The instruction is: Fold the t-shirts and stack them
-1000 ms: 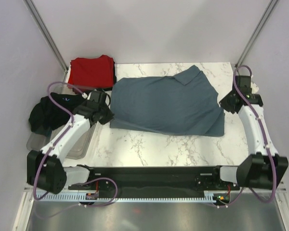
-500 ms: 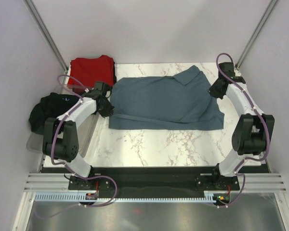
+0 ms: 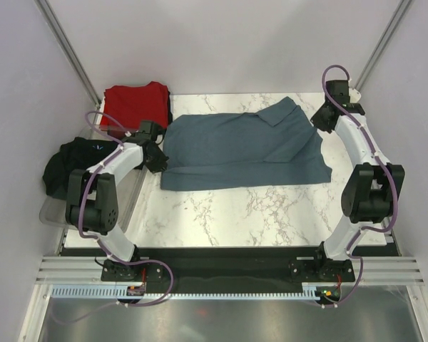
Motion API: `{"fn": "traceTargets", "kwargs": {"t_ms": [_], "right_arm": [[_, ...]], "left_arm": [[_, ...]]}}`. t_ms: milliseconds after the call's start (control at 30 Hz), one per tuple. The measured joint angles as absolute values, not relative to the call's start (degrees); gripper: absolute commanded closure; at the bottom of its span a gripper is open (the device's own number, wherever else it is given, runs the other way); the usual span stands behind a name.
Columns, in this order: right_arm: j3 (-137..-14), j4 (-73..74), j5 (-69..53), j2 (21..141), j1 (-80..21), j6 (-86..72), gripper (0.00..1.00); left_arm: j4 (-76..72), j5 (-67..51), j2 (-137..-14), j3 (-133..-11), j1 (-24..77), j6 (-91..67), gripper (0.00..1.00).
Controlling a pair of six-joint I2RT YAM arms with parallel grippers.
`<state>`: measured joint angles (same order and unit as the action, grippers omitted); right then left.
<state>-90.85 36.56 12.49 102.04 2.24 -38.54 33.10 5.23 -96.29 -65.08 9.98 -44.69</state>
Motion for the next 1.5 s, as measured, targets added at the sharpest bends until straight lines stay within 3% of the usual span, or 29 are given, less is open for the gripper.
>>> {"fn": "traceTargets", "kwargs": {"t_ms": [200,233,267,300,333,367,400,467,533,600,733,833,967,1267,1367,1500], "right_arm": [[-92.2,35.9,12.3,105.1,2.2,-38.8,1.0],[-92.2,35.9,12.3,106.1,2.2,-38.8,1.0],[-92.5,36.1,12.3,107.1,2.2,-38.8,0.99],[-93.6,36.4,12.3,108.7,2.2,-38.8,0.91],[-95.1,36.6,12.1,110.7,2.2,-39.0,0.49],[-97.4,37.0,11.9,113.0,2.2,-39.2,0.32],[-100.7,38.0,11.4,115.8,2.2,-38.7,0.21],[-107.5,39.3,10.6,121.0,2.2,-37.8,0.15],[-112.0,40.1,10.5,124.0,2.3,-36.6,0.1],[-108.8,40.0,10.3,122.1,2.5,-36.2,0.09],[-89.1,36.5,6.6,109.0,5.7,-36.2,0.14],[-71.3,33.8,3.4,97.0,12.0,-36.4,0.15],[-56.4,31.7,1.3,89.3,17.0,-35.9,0.16],[-51.3,24.8,-5.5,91.8,17.6,-34.8,0.21],[-52.2,22.5,-6.5,93.4,17.9,-34.6,0.31],[-52.7,19.5,-7.1,95.0,18.3,-34.3,0.52]], "left_arm": [[32.8,4.4,-98.9,-66.6,10.0,-44.6,0.95],[32.8,4.3,-99.6,-67.4,10.0,-44.6,0.91],[32.8,4.3,-100.3,-68.3,10.0,-44.5,0.79],[32.9,4.2,-100.8,-69.1,9.9,-44.3,0.67],[32.7,4.0,-101.6,-70.1,9.7,-44.0,0.54],[32.6,3.3,-102.2,-71.0,9.6,-43.8,0.4],[32.6,2.5,-102.6,-72.3,9.5,-43.6,0.36],[33.0,1.2,-103.0,-74.6,9.3,-43.8,0.24],[32.9,0.1,-102.7,-76.5,9.0,-43.7,0.21],[32.8,-0.3,-101.6,-77.1,8.8,-43.6,0.21],[32.7,-0.3,-94.9,-74.4,9.3,-43.4,0.22],[32.6,-0.1,-88.2,-69.2,11.1,-43.4,0.23],[30.9,-0.2,-82.9,-59.5,14.5,-43.4,0.17],[25.4,-0.6,-83.7,-47.5,15.2,-43.6,0.11],[22.3,-0.2,-85.0,-47.4,15.3,-43.9,0.12],[19.6,1.1,-86.5,-47.2,15.4,-44.3,0.19]]}}
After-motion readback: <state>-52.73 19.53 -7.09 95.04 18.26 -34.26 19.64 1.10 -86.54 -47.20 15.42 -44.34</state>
